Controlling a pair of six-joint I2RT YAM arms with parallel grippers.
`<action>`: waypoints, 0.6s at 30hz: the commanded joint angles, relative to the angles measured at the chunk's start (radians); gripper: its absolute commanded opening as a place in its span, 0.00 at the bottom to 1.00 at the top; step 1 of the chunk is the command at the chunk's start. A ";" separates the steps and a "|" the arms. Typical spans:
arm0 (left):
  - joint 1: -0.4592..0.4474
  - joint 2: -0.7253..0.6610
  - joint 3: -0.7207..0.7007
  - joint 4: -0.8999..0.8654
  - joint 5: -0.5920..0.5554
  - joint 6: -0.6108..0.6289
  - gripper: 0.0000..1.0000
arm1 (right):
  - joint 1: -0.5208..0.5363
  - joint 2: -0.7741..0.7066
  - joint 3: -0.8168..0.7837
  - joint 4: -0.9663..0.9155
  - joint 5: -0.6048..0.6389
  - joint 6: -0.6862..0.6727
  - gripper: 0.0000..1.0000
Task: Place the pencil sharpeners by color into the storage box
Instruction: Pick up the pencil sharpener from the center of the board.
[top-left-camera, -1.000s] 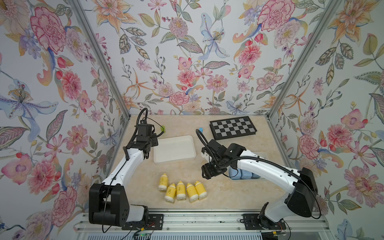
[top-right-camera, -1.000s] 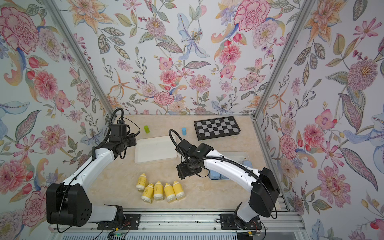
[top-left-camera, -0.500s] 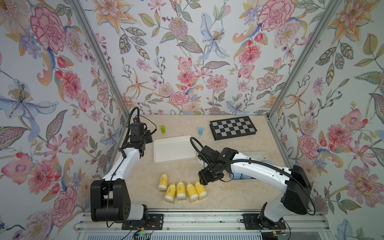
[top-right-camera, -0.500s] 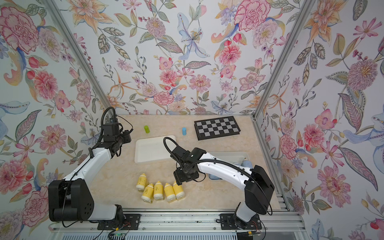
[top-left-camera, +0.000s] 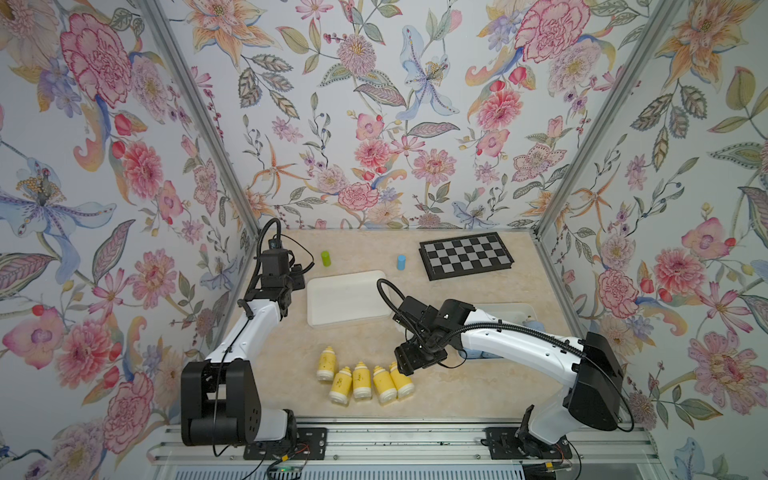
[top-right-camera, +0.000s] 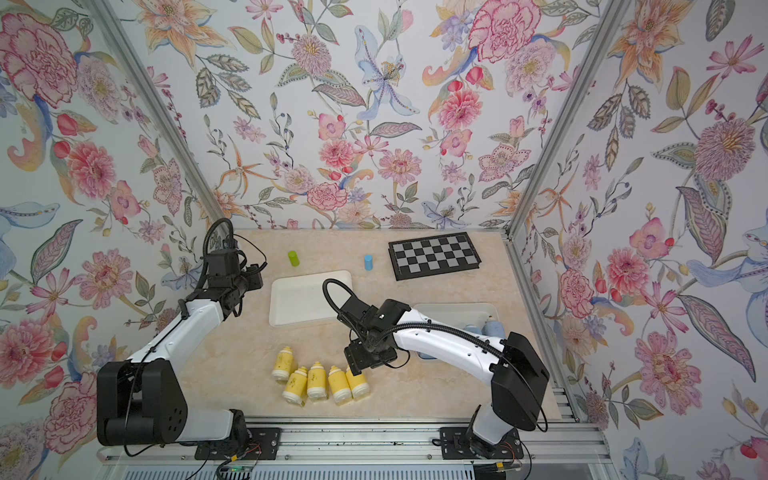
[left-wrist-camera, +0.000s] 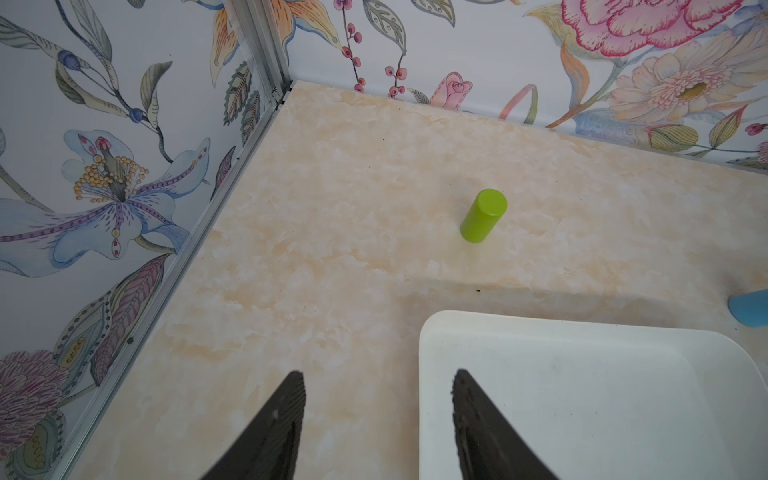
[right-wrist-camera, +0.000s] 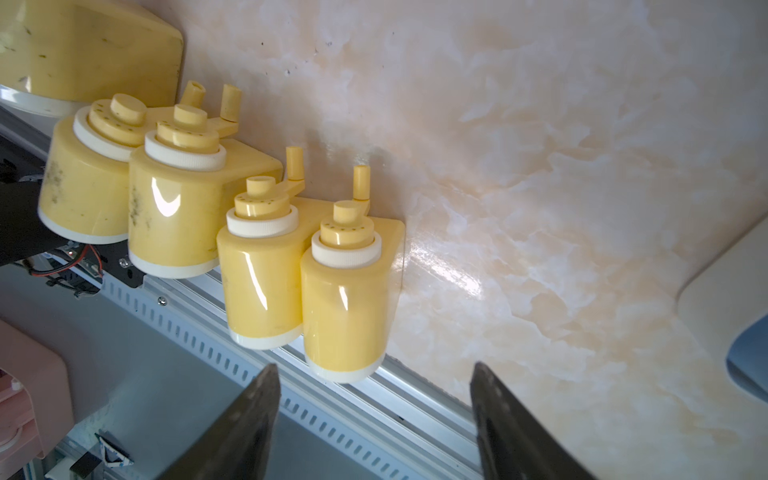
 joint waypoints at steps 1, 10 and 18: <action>0.003 -0.034 -0.012 0.023 -0.028 0.027 0.59 | 0.015 0.042 0.031 -0.026 0.007 0.008 0.74; 0.000 -0.026 -0.009 0.019 -0.033 0.033 0.60 | 0.020 0.090 0.042 -0.027 -0.015 0.005 0.73; 0.000 -0.024 -0.007 0.017 -0.034 0.035 0.61 | 0.033 0.111 0.043 -0.025 -0.030 0.015 0.64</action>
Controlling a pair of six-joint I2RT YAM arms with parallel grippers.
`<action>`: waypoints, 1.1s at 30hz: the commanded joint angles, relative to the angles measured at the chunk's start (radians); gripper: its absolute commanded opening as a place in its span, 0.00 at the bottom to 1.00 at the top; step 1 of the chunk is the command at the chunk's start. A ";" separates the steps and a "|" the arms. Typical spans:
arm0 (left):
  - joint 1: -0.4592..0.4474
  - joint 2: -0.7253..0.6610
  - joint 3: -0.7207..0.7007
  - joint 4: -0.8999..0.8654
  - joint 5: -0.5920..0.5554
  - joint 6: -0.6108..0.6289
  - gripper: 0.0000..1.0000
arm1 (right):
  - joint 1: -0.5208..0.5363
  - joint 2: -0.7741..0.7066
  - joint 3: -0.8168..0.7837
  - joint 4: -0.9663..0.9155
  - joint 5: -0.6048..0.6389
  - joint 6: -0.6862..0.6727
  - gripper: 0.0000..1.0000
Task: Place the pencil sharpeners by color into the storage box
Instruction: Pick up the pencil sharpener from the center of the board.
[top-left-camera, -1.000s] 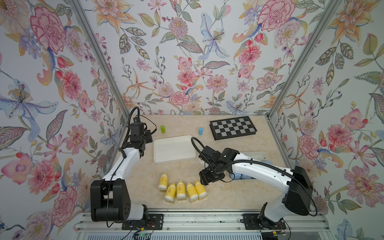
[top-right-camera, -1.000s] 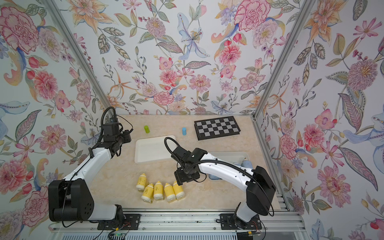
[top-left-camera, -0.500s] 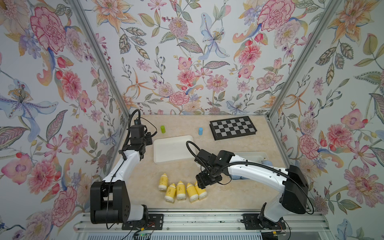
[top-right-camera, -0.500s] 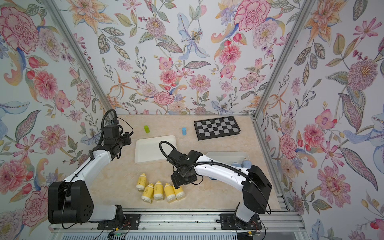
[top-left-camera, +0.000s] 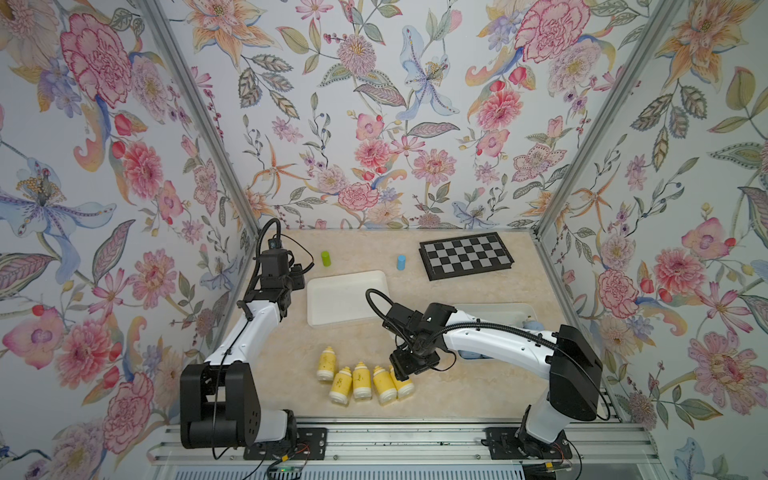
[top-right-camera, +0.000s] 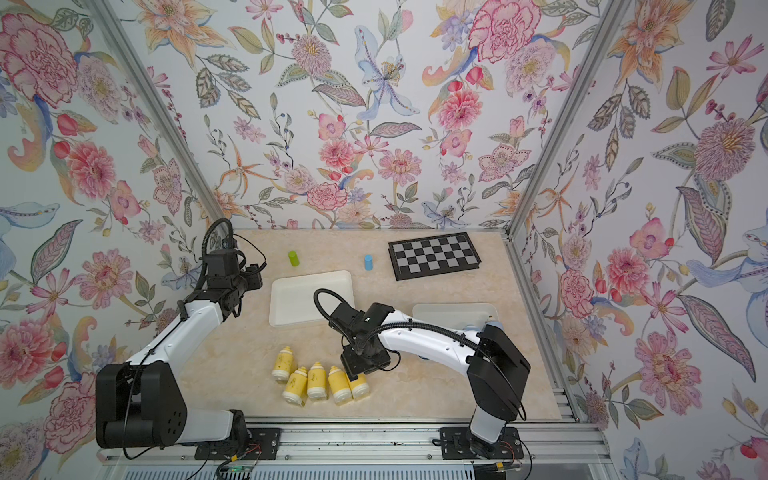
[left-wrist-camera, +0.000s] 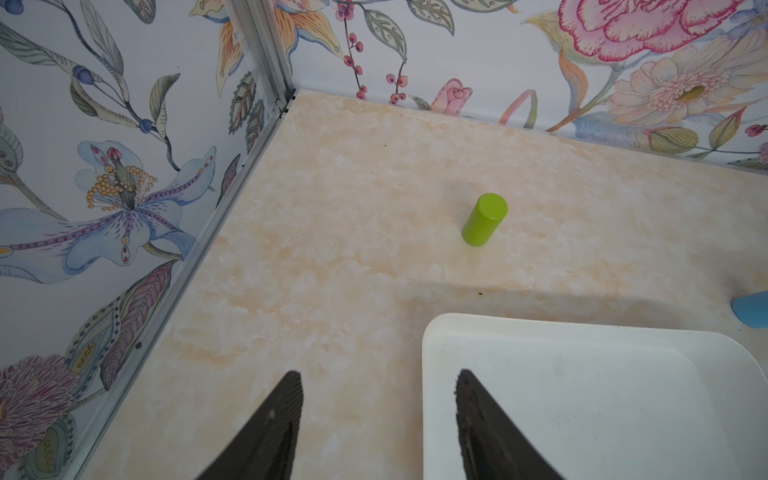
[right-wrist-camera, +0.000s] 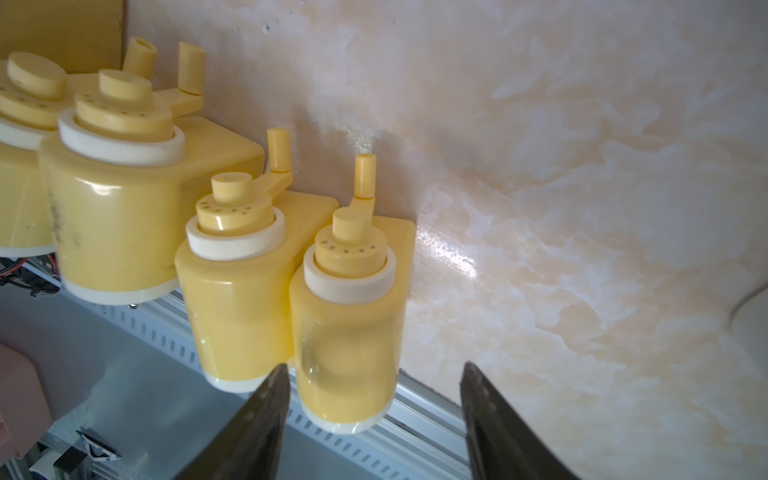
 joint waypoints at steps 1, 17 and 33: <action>0.000 -0.016 -0.006 0.010 -0.027 0.024 0.61 | 0.012 0.020 0.029 -0.022 -0.012 0.015 0.62; -0.002 -0.020 -0.008 0.010 -0.026 0.026 0.62 | 0.031 0.060 0.031 -0.023 -0.022 0.041 0.53; -0.017 -0.022 -0.005 0.005 -0.034 0.033 0.63 | 0.040 0.117 0.028 -0.020 -0.014 0.031 0.48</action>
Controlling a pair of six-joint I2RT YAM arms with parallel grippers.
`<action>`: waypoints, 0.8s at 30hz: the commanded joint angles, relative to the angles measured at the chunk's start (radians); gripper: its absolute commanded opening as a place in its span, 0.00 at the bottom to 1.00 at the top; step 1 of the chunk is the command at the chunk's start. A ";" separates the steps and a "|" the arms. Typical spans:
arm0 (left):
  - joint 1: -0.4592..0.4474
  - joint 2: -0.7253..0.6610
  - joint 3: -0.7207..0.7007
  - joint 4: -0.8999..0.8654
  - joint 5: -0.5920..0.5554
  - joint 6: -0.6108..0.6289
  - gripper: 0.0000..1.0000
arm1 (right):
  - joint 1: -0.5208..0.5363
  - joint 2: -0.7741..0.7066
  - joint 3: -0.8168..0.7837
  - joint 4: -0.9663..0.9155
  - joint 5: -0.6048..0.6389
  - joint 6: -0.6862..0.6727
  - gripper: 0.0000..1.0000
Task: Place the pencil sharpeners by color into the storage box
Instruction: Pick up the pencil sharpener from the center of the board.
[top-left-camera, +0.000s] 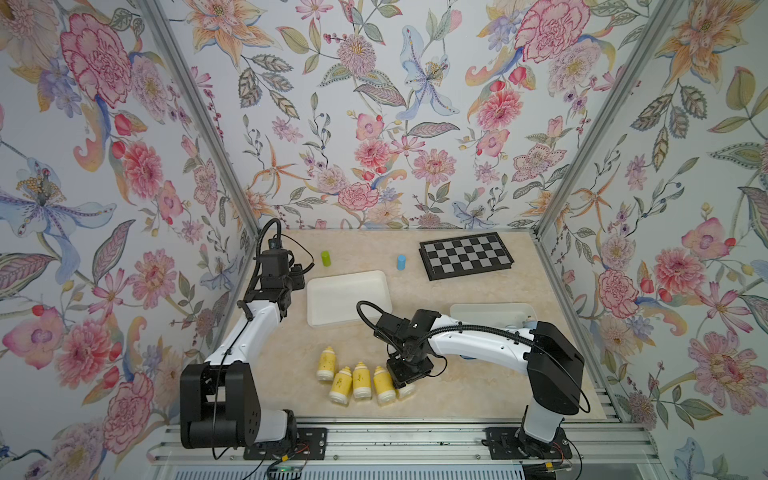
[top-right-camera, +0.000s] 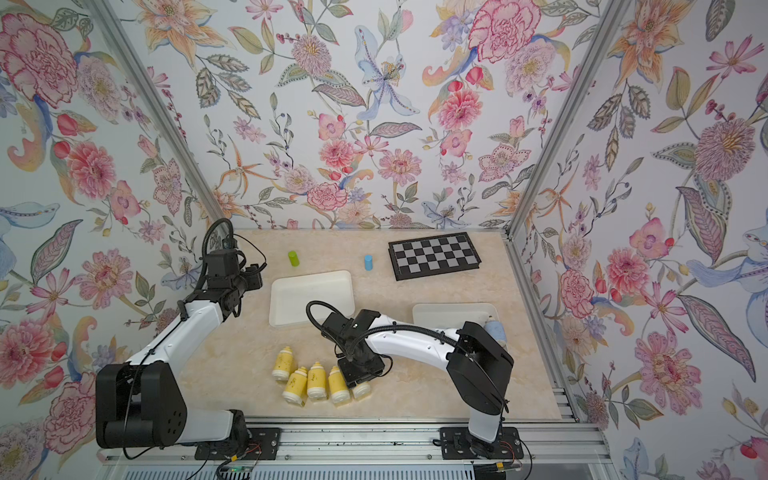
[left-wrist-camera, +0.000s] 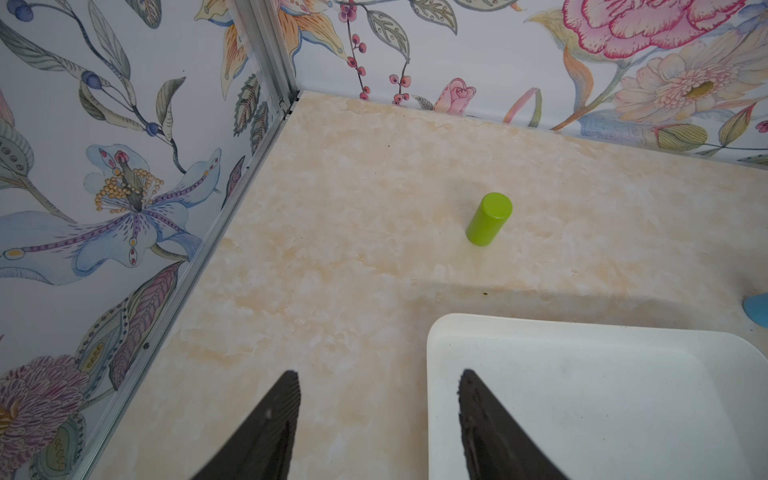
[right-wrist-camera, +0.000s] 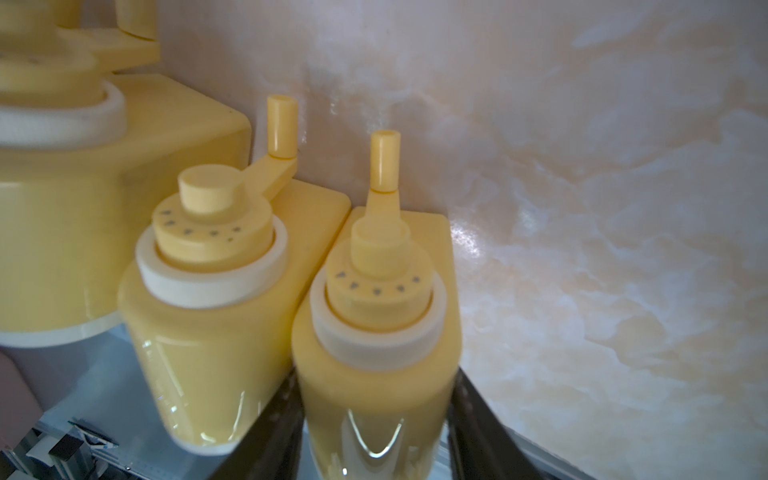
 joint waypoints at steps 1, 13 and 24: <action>-0.011 -0.023 -0.005 0.006 -0.019 0.022 0.63 | 0.005 0.026 0.015 -0.020 0.018 0.012 0.47; -0.017 -0.025 -0.006 0.007 -0.019 0.021 0.64 | -0.037 -0.014 0.014 -0.024 0.033 -0.003 0.37; -0.017 -0.021 -0.005 0.006 -0.018 0.024 0.65 | -0.088 -0.031 0.014 -0.041 0.069 -0.037 0.36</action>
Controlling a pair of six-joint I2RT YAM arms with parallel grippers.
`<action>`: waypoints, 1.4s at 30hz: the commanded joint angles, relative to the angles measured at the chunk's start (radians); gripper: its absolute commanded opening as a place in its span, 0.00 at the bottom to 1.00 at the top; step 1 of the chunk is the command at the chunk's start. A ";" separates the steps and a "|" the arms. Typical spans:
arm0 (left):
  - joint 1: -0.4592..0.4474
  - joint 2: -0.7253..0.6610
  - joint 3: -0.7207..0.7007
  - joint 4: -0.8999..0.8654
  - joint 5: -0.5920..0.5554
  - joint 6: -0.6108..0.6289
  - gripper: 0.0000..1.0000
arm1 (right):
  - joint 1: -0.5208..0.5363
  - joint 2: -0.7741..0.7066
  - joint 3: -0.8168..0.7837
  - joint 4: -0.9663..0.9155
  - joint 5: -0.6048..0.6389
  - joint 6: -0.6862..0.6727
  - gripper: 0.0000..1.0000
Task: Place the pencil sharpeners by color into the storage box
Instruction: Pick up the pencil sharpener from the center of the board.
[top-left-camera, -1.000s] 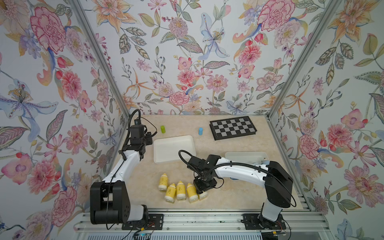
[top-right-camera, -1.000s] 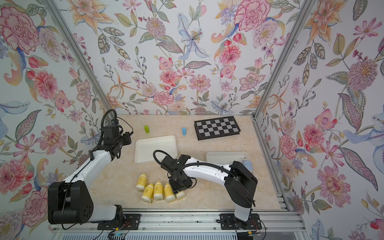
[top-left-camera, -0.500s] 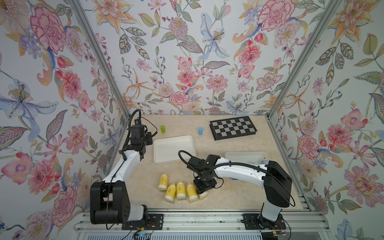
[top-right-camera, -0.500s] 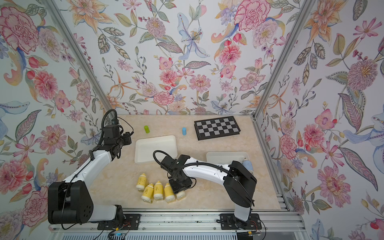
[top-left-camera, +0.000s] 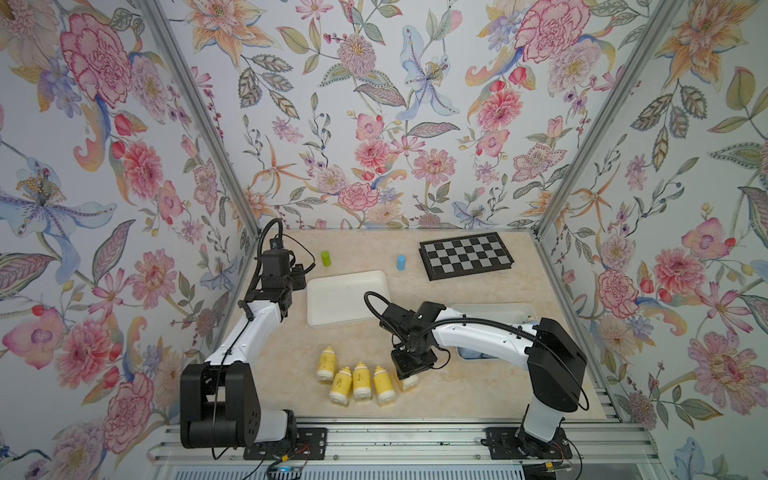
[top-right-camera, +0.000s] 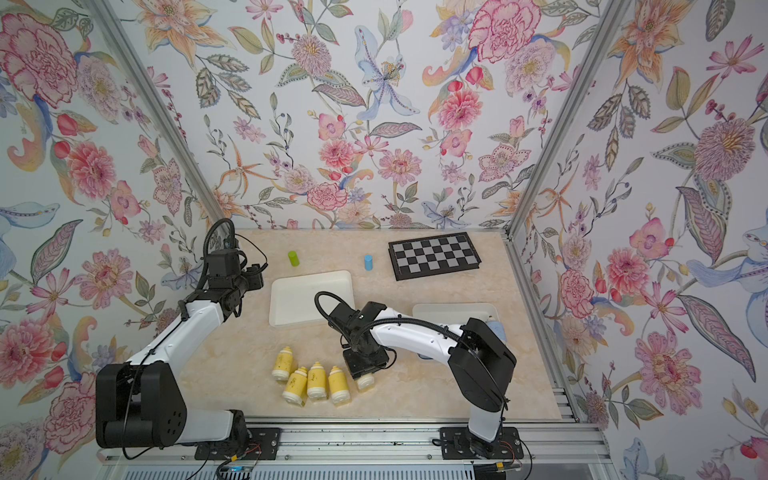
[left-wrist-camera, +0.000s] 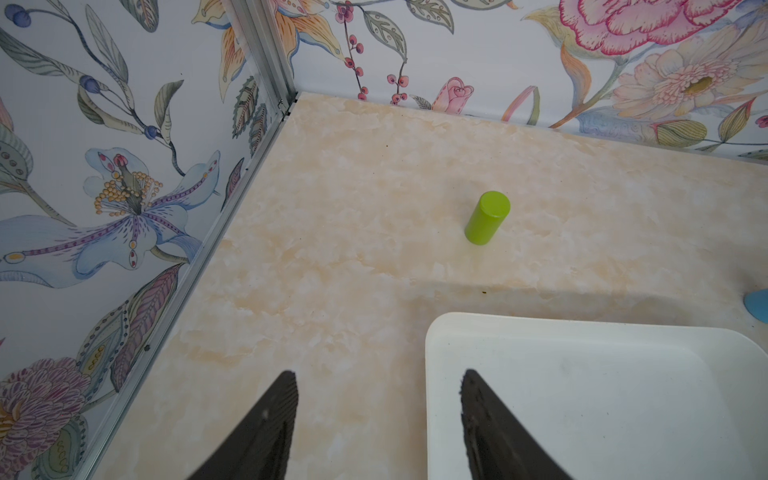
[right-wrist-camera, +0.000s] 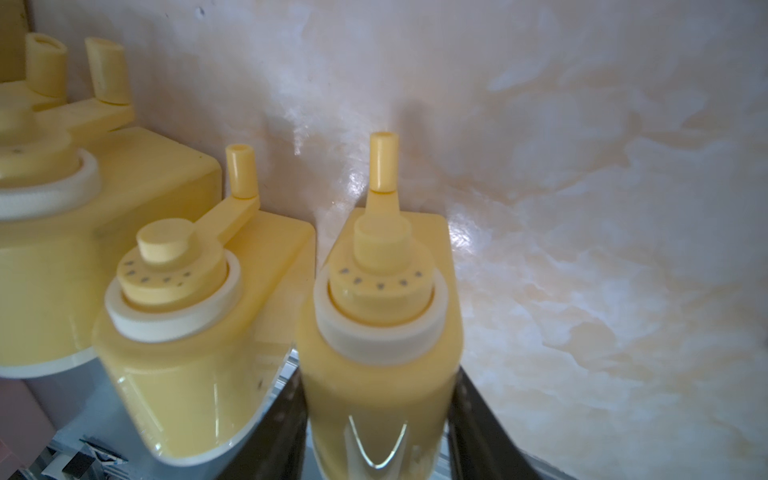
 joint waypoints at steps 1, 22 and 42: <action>-0.007 -0.018 -0.006 0.006 -0.016 0.017 0.65 | -0.018 -0.026 0.014 -0.038 0.051 -0.020 0.36; -0.007 -0.017 -0.004 0.004 -0.013 0.019 0.67 | -0.024 0.061 0.046 -0.042 0.055 -0.056 0.56; -0.007 -0.040 -0.009 0.010 -0.025 0.014 0.68 | -0.182 0.140 0.363 -0.054 0.141 -0.207 0.39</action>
